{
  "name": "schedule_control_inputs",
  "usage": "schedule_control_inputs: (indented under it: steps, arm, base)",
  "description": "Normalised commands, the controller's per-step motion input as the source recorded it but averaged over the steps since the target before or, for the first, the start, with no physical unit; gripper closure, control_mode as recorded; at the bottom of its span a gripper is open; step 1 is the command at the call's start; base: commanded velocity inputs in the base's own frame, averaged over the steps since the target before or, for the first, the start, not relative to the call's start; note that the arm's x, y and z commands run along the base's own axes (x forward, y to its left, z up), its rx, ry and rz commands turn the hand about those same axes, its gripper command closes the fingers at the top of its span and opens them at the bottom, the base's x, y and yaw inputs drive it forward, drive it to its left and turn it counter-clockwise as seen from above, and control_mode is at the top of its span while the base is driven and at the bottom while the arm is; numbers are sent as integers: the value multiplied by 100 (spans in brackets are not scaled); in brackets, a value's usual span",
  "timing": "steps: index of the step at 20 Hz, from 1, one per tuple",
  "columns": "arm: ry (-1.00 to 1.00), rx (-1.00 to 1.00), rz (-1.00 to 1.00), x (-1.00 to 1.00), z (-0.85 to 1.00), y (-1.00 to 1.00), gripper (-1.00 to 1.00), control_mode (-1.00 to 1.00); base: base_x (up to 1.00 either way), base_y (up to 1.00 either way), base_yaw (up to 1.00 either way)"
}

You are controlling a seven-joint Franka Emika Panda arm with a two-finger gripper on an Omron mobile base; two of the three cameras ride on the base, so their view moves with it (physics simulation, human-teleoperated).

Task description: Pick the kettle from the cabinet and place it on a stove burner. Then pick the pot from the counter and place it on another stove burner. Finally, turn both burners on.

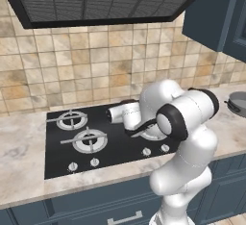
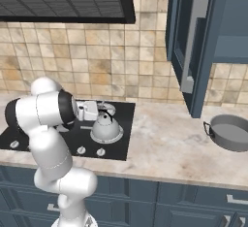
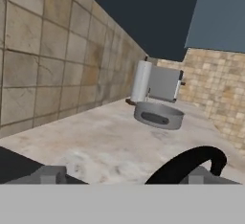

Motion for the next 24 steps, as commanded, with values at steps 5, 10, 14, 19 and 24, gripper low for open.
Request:
schedule_control_inputs:
  steps: [5, 10, 14, 19, 24]
  arm:
    - [-5, 0, -1, -27, -17, 0, -100, -100]
    - [-1, 0, -2, -14, -22, 0, -100, -100]
    - [-2, 0, -1, -6, -12, 13, -100, -100]
    - [-2, 0, -1, -1, -1, 25, -100, -100]
    - [-2, 0, 0, -2, 0, 26, -100, -100]
  base:
    - [0, 0, 0]
    - [0, 0, 0]
    - [0, 0, 0]
    - [0, 0, 0]
    - [0, 0, 0]
